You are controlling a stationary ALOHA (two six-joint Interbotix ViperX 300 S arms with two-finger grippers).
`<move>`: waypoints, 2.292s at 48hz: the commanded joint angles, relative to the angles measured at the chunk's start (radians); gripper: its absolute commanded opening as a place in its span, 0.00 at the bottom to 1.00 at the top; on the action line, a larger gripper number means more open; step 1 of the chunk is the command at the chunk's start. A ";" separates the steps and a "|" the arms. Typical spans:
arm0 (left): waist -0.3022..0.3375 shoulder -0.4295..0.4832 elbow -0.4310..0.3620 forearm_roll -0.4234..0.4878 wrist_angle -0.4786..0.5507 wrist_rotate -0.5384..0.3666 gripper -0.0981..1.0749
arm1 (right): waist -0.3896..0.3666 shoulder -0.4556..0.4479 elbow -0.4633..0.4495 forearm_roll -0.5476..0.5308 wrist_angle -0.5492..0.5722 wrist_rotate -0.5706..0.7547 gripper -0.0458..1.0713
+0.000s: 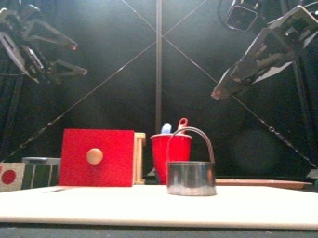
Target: Put cookie cutter into open drawer
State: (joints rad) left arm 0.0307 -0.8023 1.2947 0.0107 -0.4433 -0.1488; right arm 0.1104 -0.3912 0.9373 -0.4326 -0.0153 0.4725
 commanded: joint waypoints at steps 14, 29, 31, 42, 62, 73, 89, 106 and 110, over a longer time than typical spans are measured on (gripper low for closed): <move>0.002 0.000 -0.023 0.012 -0.008 0.003 0.94 | -0.003 -0.021 -0.017 -0.003 -0.008 -0.003 0.92; -0.015 0.114 -0.160 0.092 0.089 0.002 0.94 | -0.005 -0.052 0.003 -0.011 -0.008 -0.006 0.92; -0.018 0.149 -0.189 0.100 0.114 0.002 0.94 | -0.005 -0.057 0.009 -0.011 -0.008 -0.006 0.92; -0.054 0.360 -0.347 0.120 0.218 0.003 0.94 | -0.006 -0.075 0.034 -0.011 -0.008 -0.003 0.92; -0.127 0.672 -0.569 0.137 0.295 0.002 0.94 | -0.008 -0.101 0.080 -0.002 0.049 0.003 0.92; -0.146 0.801 -0.703 0.135 0.471 0.000 0.94 | -0.008 -0.110 0.089 0.000 0.071 0.003 0.92; -0.202 0.914 -0.851 0.129 0.638 0.000 0.94 | -0.008 -0.109 0.103 0.000 0.075 0.005 0.92; -0.210 1.000 -0.920 0.095 0.667 -0.006 0.94 | -0.006 -0.110 0.127 0.029 0.075 0.005 0.92; -0.207 1.017 -0.940 0.083 0.676 -0.008 0.93 | -0.008 -0.109 0.132 0.034 0.075 0.005 0.92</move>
State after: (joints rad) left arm -0.1810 0.2178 0.3973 0.1028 0.2286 -0.1549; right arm 0.1043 -0.4863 1.0753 -0.4050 0.0644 0.4755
